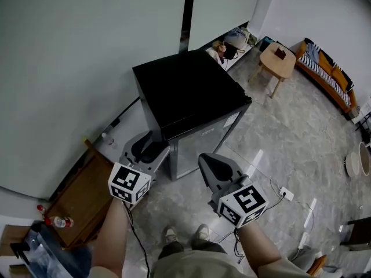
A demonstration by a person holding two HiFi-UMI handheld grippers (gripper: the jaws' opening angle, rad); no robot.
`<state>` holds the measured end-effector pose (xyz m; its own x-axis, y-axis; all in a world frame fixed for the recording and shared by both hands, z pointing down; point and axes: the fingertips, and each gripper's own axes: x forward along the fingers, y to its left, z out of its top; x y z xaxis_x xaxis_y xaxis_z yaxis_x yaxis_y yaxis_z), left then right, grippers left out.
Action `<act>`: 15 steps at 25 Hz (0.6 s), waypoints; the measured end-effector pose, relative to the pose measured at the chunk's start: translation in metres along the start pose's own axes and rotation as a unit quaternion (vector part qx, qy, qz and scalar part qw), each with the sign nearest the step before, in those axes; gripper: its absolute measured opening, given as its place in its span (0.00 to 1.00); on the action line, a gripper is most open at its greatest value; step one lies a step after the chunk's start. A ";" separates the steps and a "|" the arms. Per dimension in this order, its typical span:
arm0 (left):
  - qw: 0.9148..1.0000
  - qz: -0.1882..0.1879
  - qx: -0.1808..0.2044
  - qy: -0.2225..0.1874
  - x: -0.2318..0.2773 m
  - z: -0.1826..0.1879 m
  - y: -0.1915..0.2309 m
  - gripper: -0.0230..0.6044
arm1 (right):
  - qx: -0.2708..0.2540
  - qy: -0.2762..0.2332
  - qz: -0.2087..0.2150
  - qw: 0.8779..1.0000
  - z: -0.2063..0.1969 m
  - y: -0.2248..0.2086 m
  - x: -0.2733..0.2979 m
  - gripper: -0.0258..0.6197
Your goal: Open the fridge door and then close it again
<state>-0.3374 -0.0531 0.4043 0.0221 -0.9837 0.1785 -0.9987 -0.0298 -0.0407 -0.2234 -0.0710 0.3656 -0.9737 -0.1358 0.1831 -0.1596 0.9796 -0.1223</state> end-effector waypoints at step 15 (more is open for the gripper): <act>0.999 -0.015 -0.028 0.042 0.048 -0.064 0.008 0.43 | -0.016 0.044 -0.016 0.999 -0.036 -0.020 0.028 0.04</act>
<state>-0.3471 -0.0894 0.4752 0.0500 -0.9640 0.2611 -0.9987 -0.0465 0.0197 -0.2415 -0.0893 0.4084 -0.9495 -0.1556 0.2723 -0.1842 0.9794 -0.0829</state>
